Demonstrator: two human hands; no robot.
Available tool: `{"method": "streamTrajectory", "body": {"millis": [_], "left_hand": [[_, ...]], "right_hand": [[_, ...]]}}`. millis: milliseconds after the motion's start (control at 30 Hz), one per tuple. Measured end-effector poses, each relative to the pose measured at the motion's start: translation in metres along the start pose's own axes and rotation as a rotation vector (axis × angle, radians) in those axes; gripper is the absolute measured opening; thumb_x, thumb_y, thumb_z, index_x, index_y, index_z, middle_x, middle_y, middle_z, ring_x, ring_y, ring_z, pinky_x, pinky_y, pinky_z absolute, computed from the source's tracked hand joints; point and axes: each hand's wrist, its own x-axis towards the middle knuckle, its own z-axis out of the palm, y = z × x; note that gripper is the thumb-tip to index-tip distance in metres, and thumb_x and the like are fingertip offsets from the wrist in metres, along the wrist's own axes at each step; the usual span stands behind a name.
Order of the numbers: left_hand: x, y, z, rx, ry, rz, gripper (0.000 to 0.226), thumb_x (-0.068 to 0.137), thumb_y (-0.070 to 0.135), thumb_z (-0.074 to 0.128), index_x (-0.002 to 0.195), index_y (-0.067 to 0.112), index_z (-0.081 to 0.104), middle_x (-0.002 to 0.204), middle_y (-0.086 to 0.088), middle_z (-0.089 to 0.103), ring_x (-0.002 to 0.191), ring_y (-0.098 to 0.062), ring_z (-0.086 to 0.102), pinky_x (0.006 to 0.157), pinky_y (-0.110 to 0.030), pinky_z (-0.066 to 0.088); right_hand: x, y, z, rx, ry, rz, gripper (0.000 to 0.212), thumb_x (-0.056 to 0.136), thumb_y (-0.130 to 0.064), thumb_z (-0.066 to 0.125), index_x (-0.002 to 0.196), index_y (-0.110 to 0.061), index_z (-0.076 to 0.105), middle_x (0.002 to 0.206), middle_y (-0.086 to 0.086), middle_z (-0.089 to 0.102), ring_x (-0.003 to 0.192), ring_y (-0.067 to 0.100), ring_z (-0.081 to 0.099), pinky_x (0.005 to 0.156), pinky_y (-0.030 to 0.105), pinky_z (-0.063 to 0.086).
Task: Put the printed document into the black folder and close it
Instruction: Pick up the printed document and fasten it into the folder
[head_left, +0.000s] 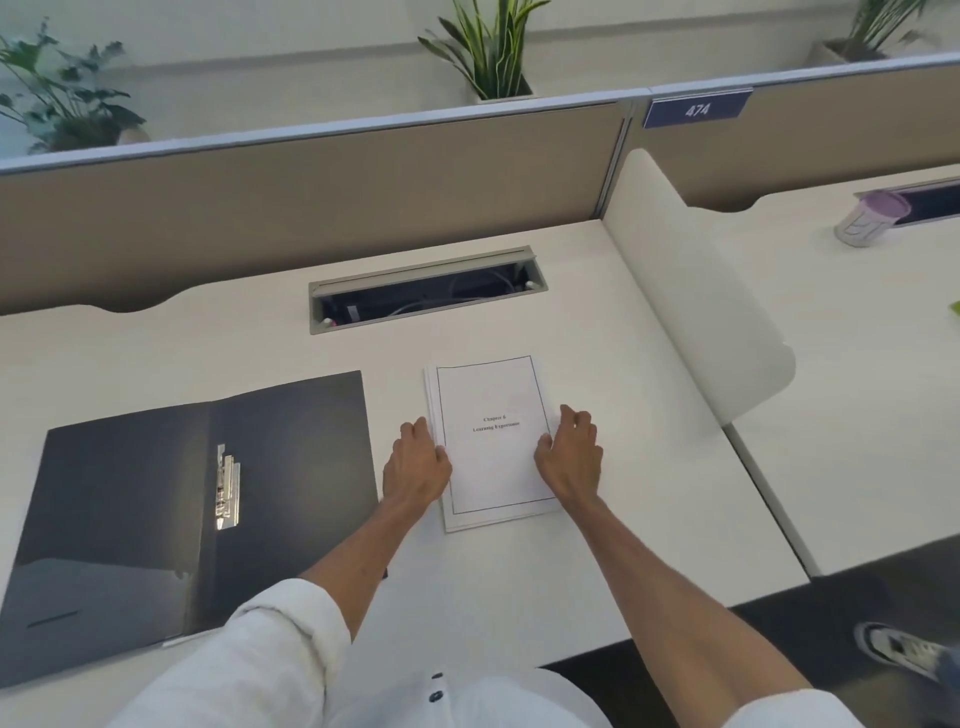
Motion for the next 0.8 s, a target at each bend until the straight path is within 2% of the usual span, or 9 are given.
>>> {"method": "streamTrajectory", "body": {"millis": [67, 133, 300, 533, 700, 800], "left_hand": [[0.001, 0.004, 0.005, -0.008, -0.003, -0.033, 0.026, 0.105, 0.018, 0.052, 0.126, 0.004, 0.049, 0.125, -0.017, 0.05, 0.088, -0.035, 0.052, 0.073, -0.045, 0.045], [0.001, 0.007, 0.008, -0.004, -0.006, -0.038, 0.026, 0.105, 0.018, 0.051, 0.126, 0.003, 0.049, 0.125, -0.018, 0.049, 0.086, -0.035, 0.053, 0.073, -0.045, 0.046], [-0.003, 0.013, 0.017, 0.036, -0.02, -0.023, 0.038, 0.109, 0.023, 0.052, 0.14, 0.003, 0.046, 0.133, -0.017, 0.045, 0.108, -0.04, 0.061, 0.078, -0.045, 0.048], [-0.003, 0.007, 0.02, 0.054, -0.053, -0.017, 0.051, 0.104, 0.016, 0.063, 0.149, 0.004, 0.04, 0.138, -0.016, 0.041, 0.109, -0.04, 0.06, 0.083, -0.051, 0.056], [-0.002, 0.005, 0.023, 0.075, -0.046, -0.001, 0.061, 0.105, 0.019, 0.061, 0.157, 0.005, 0.034, 0.142, -0.015, 0.039, 0.112, -0.038, 0.059, 0.084, -0.05, 0.056], [-0.003, 0.003, 0.023, 0.072, -0.037, 0.019, 0.063, 0.106, 0.02, 0.06, 0.16, 0.004, 0.032, 0.144, -0.015, 0.039, 0.115, -0.038, 0.058, 0.087, -0.05, 0.056]], "right_hand": [[0.01, 0.003, 0.0, 0.045, -0.034, 0.046, 0.043, 0.099, -0.019, 0.058, 0.138, -0.004, 0.053, 0.135, 0.014, 0.051, 0.126, 0.037, 0.05, 0.092, 0.049, 0.047], [0.018, 0.002, 0.0, 0.08, -0.056, 0.055, 0.035, 0.099, -0.02, 0.058, 0.129, -0.003, 0.057, 0.132, 0.014, 0.052, 0.125, 0.037, 0.05, 0.094, 0.048, 0.046], [0.029, -0.009, -0.002, 0.203, -0.076, 0.104, 0.034, 0.097, -0.019, 0.061, 0.128, -0.005, 0.057, 0.132, 0.011, 0.052, 0.126, 0.034, 0.051, 0.098, 0.046, 0.044], [0.042, -0.011, -0.001, 0.325, -0.125, 0.266, 0.038, 0.094, -0.016, 0.063, 0.13, -0.006, 0.063, 0.141, 0.011, 0.053, 0.132, 0.034, 0.052, 0.104, 0.05, 0.05], [0.042, -0.008, 0.004, 0.333, -0.128, 0.253, 0.026, 0.086, -0.014, 0.059, 0.111, -0.008, 0.064, 0.128, 0.011, 0.057, 0.117, 0.039, 0.061, 0.094, 0.05, 0.056], [0.036, -0.01, 0.003, 0.38, -0.155, 0.226, 0.029, 0.09, -0.013, 0.055, 0.119, -0.011, 0.058, 0.114, 0.01, 0.067, 0.101, 0.038, 0.066, 0.079, 0.041, 0.054]]}}
